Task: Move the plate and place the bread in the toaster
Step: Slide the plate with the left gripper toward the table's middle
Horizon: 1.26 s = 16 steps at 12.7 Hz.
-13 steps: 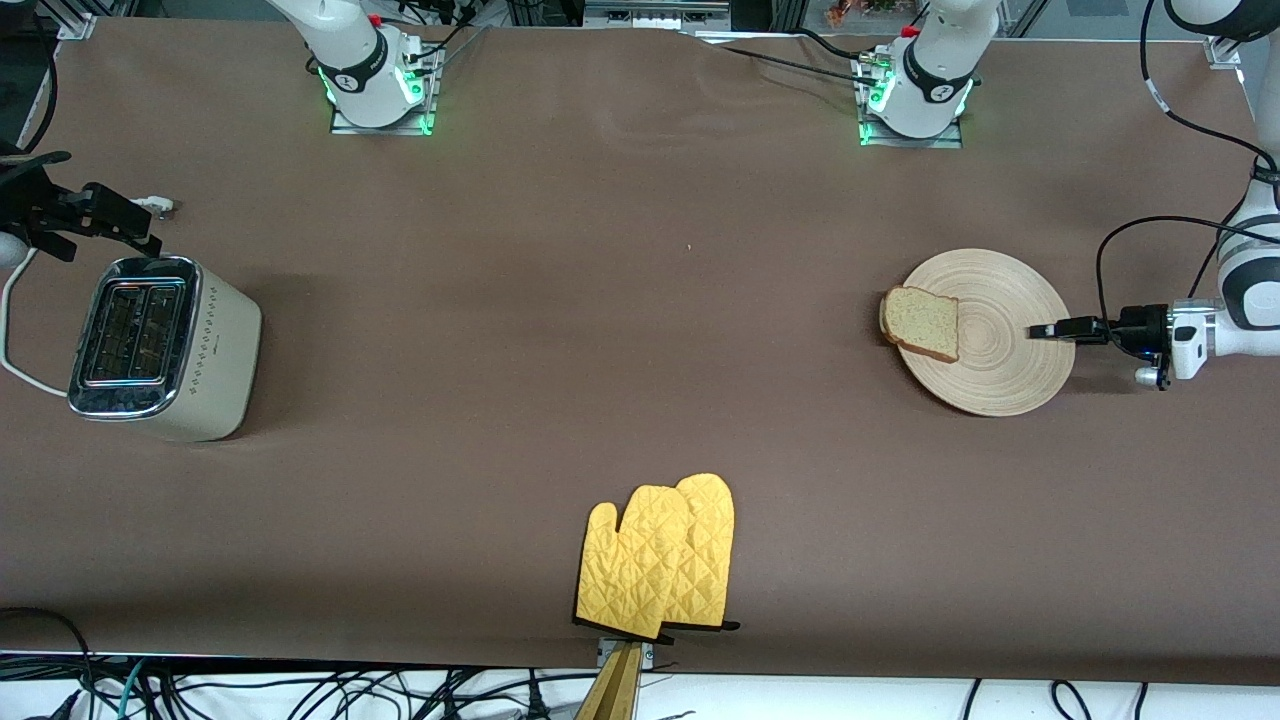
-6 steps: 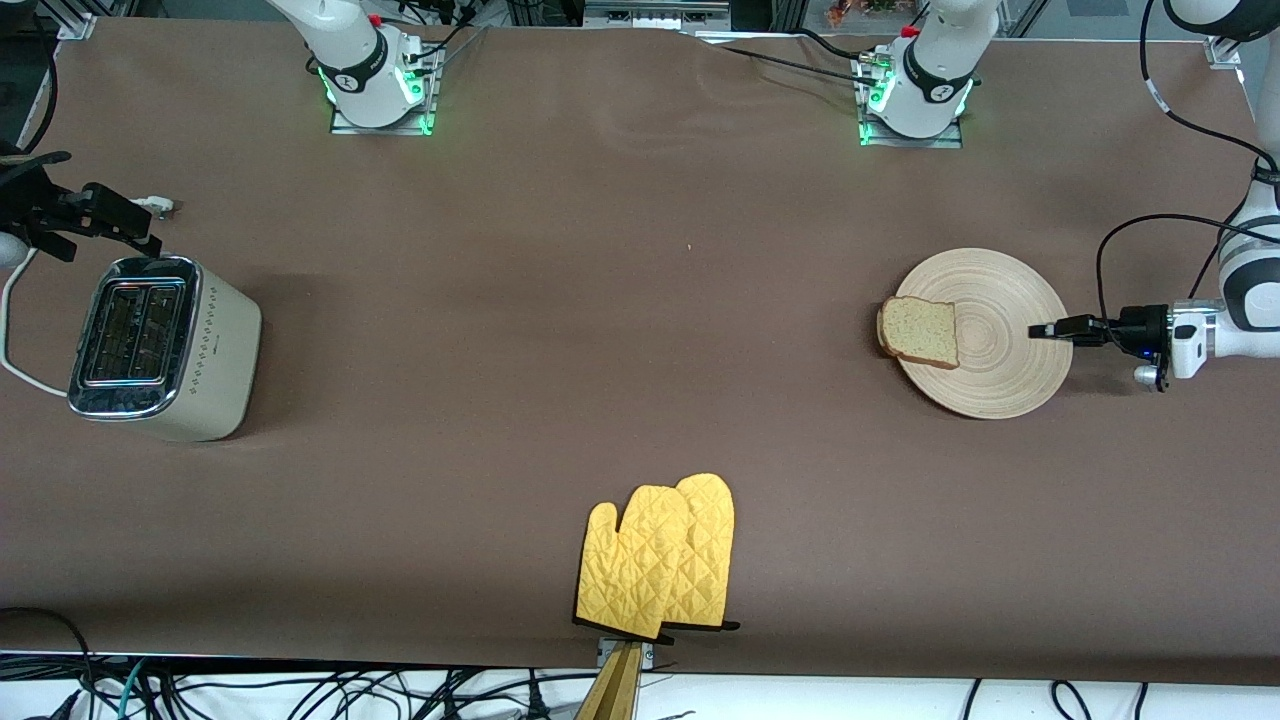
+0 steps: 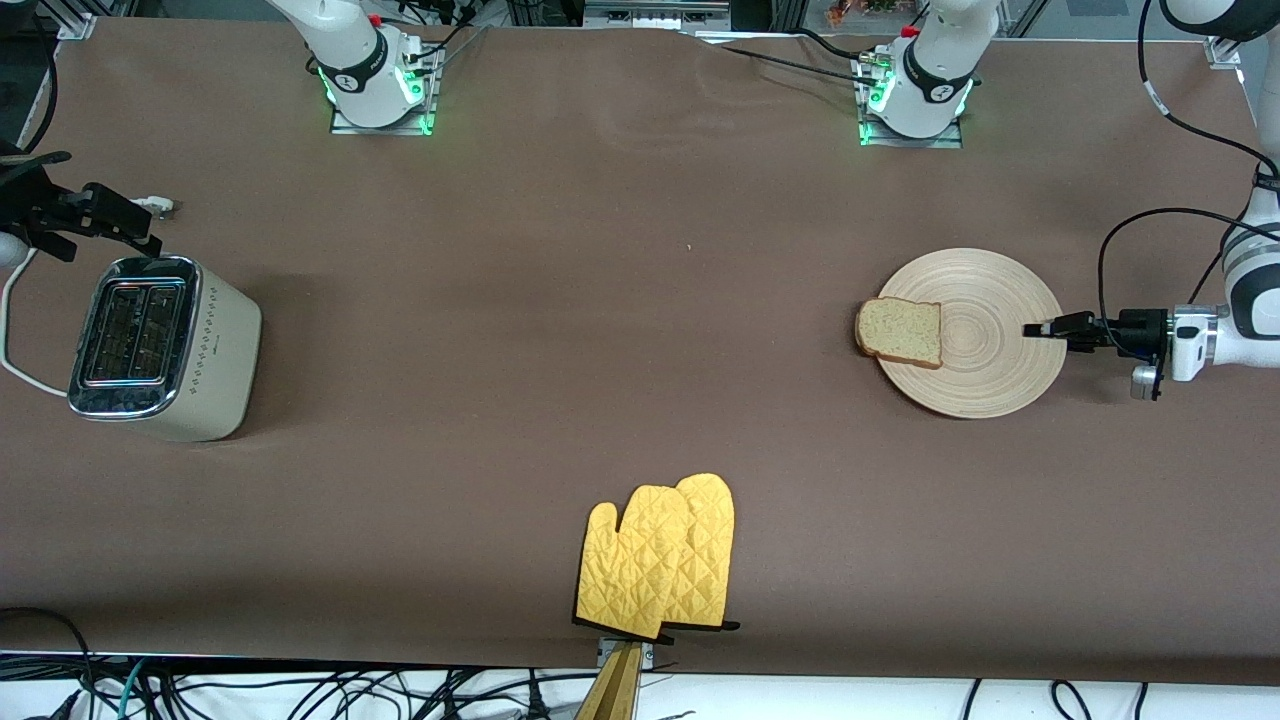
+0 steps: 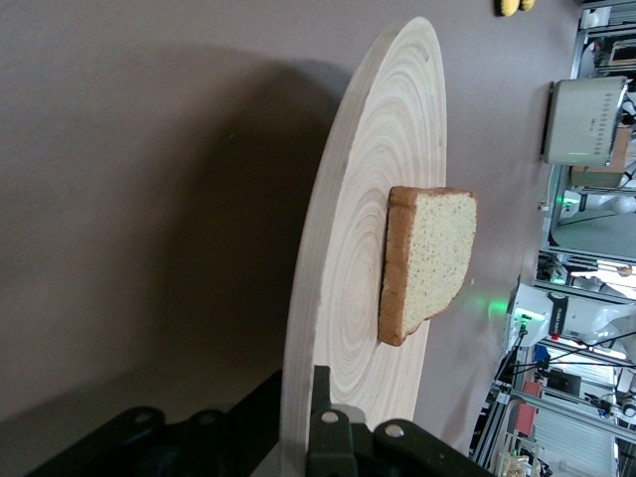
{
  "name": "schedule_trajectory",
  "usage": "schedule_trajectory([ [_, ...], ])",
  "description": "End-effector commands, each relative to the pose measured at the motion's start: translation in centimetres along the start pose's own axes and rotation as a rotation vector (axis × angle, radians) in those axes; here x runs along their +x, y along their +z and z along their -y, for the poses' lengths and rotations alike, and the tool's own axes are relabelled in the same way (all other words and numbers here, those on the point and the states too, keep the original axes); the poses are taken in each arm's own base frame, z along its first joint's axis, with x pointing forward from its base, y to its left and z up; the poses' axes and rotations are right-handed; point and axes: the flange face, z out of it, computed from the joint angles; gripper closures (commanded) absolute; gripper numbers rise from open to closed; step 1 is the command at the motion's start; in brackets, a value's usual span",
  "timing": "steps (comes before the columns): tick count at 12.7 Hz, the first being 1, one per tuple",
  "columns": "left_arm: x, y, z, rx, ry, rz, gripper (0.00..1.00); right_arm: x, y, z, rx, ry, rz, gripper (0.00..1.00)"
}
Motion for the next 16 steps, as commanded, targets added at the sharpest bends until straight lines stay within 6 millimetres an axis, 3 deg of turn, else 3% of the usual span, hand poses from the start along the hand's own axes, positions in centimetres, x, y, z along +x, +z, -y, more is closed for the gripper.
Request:
schedule_trajectory([
  [1, 1.2, 0.7, -1.9, -0.075, 0.033, 0.005, 1.0, 0.2, -0.5, -0.2, -0.002, -0.002, 0.0, 0.0],
  [3, 3.0, 2.7, -4.0, -0.147, 0.065, 0.008, 1.0, 0.2, -0.4, -0.2, -0.002, -0.002, 0.002, 0.0],
  [8, 10.0, 12.7, -11.9, -0.23, 0.053, 0.07, 1.0, 0.2, -0.4, -0.2, -0.002, -0.002, 0.002, 0.0],
  [10, 12.6, 17.8, -14.9, -0.234, 0.054, 0.064, 1.0, 0.2, -0.4, -0.2, -0.002, -0.002, 0.002, 0.0],
  [13, 16.0, 27.4, -19.4, -0.247, 0.062, 0.024, 1.0, 0.2, -0.4, -0.2, -0.002, -0.002, 0.002, 0.0],
  [16, 17.1, 36.7, -23.6, -0.265, 0.047, -0.011, 1.0, 0.2, -0.5, -0.2, -0.002, -0.002, 0.0, 0.0],
])
